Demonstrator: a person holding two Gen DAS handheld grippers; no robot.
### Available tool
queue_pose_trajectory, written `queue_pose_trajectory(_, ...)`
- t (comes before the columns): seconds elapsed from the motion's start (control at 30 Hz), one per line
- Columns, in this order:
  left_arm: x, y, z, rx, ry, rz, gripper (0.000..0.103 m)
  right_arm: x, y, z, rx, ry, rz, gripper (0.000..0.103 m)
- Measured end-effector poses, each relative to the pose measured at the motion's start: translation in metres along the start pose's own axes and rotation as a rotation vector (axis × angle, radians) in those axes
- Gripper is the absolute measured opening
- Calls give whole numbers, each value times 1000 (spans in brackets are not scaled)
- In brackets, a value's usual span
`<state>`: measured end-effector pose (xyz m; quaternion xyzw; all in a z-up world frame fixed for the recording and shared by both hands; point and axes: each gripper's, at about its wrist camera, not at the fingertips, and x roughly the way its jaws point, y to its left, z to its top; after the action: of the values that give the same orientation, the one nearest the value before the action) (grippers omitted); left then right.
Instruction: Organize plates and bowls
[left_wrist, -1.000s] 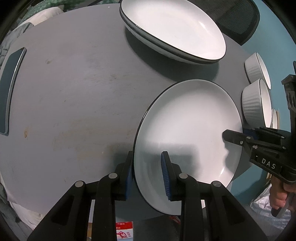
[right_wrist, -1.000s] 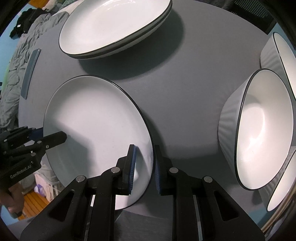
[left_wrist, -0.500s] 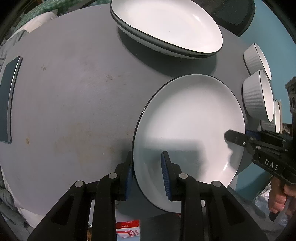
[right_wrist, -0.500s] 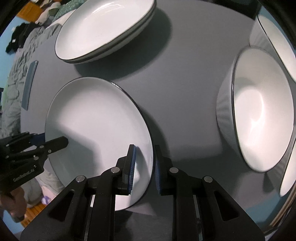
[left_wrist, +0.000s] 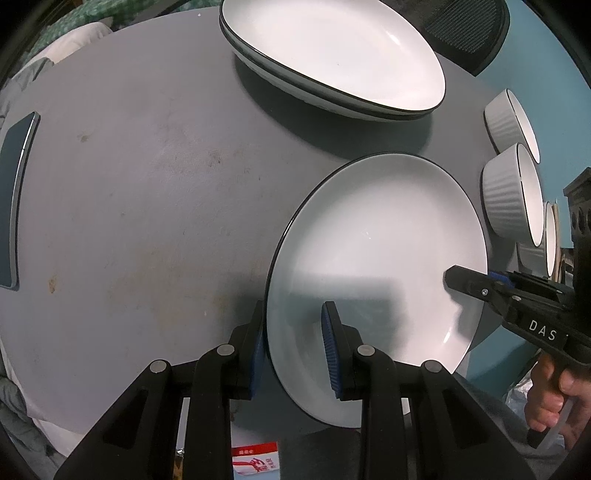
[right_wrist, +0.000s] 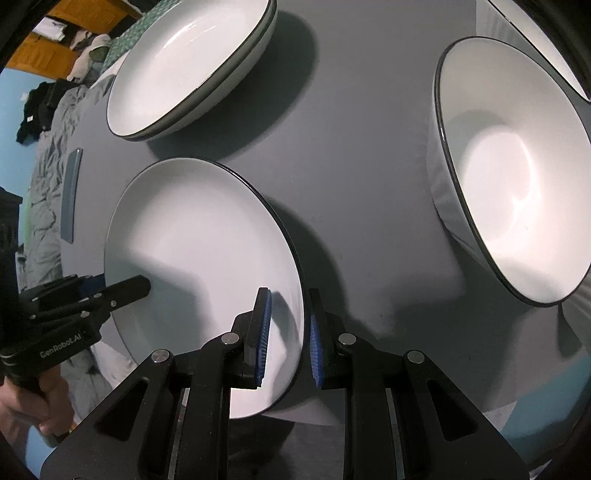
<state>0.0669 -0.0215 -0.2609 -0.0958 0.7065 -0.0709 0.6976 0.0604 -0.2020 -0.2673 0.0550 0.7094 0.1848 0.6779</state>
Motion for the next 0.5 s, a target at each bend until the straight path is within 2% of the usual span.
queue_pose_trajectory(0.2,-1,7,-5,-10,-5,-9,25,-11,-3,12,-5,-1,4,19)
queue_pose_trajectory(0.5,-3,15,-11,-23,9,-20,25,-5,15,20,-19,14,-3,17)
